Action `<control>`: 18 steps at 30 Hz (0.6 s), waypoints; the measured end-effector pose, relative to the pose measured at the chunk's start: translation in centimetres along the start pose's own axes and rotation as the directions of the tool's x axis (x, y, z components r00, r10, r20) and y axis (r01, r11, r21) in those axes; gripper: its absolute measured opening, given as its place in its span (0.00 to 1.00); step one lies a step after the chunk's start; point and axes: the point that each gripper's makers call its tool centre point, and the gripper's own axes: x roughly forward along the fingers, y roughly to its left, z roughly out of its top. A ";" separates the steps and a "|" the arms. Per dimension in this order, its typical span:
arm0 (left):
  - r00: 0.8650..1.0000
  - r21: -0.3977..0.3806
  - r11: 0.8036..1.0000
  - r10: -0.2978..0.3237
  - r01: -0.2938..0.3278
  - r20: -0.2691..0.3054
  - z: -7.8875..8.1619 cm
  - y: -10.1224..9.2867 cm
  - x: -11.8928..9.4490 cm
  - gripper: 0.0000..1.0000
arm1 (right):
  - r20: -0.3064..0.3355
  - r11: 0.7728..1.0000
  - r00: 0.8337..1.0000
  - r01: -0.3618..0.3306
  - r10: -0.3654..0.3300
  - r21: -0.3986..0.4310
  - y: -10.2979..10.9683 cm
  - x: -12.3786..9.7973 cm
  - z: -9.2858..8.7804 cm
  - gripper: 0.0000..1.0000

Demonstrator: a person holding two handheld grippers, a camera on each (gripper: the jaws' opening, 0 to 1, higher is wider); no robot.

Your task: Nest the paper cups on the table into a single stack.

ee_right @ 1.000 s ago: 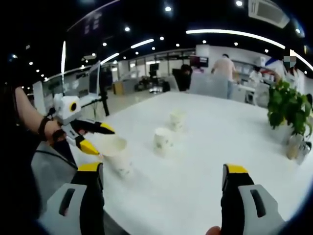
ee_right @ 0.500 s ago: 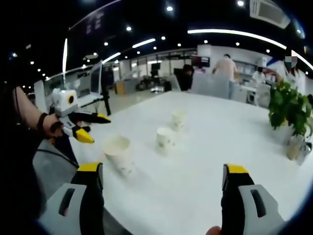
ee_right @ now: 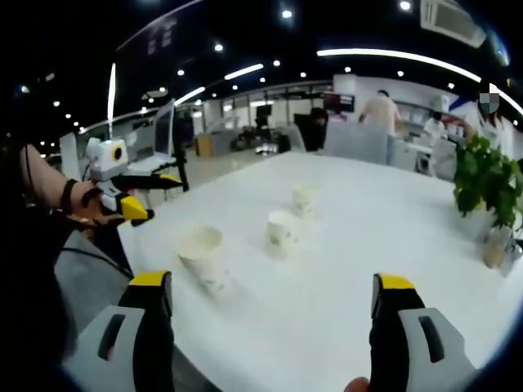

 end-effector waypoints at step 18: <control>0.998 -0.077 0.995 0.065 -0.064 0.009 -0.7 2.0 -1.1 0.98 | 0.001 1.000 1.000 0.011 -0.011 -0.019 -1.0 0.4 1.4 1.00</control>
